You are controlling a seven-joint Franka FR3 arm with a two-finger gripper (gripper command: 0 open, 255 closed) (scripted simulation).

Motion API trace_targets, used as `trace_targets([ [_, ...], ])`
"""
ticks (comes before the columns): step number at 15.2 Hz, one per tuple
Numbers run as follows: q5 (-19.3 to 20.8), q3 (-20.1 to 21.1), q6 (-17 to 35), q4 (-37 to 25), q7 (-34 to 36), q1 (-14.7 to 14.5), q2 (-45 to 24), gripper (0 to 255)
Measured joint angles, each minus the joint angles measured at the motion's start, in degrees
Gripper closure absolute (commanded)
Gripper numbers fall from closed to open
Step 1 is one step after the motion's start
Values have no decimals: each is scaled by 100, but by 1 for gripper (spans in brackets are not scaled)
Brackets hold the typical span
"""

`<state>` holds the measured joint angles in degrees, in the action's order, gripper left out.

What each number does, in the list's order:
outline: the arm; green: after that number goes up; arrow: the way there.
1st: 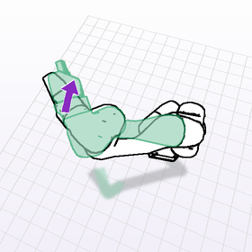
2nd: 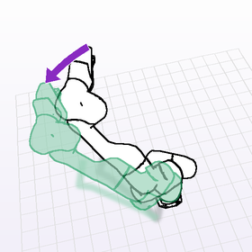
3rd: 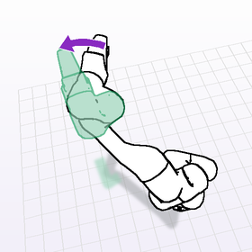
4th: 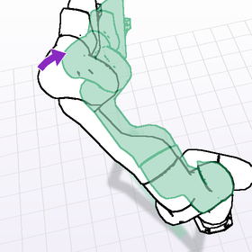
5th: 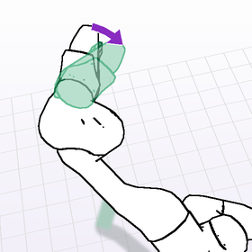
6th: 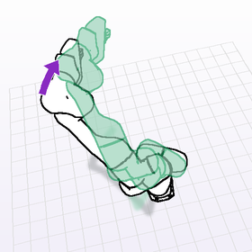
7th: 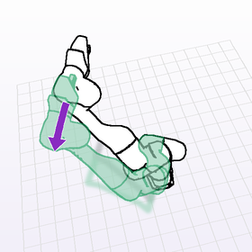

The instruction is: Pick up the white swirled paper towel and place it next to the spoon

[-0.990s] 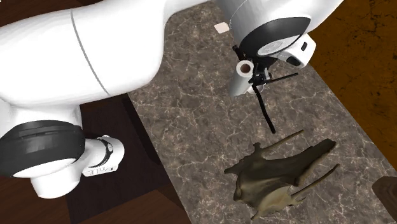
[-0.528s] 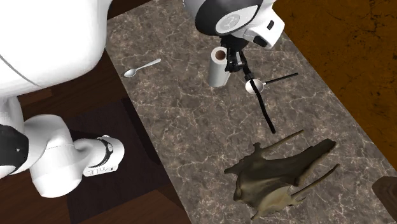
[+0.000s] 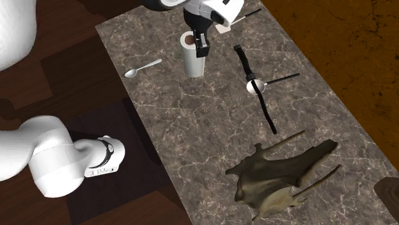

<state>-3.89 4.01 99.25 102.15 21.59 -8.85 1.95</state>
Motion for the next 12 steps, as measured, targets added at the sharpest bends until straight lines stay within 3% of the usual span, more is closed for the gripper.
trace_targets([
  [7,-136,424,-181,554,771,-364,796,255],
  [12,-269,750,-456,621,1338,-609,1190,255],
])
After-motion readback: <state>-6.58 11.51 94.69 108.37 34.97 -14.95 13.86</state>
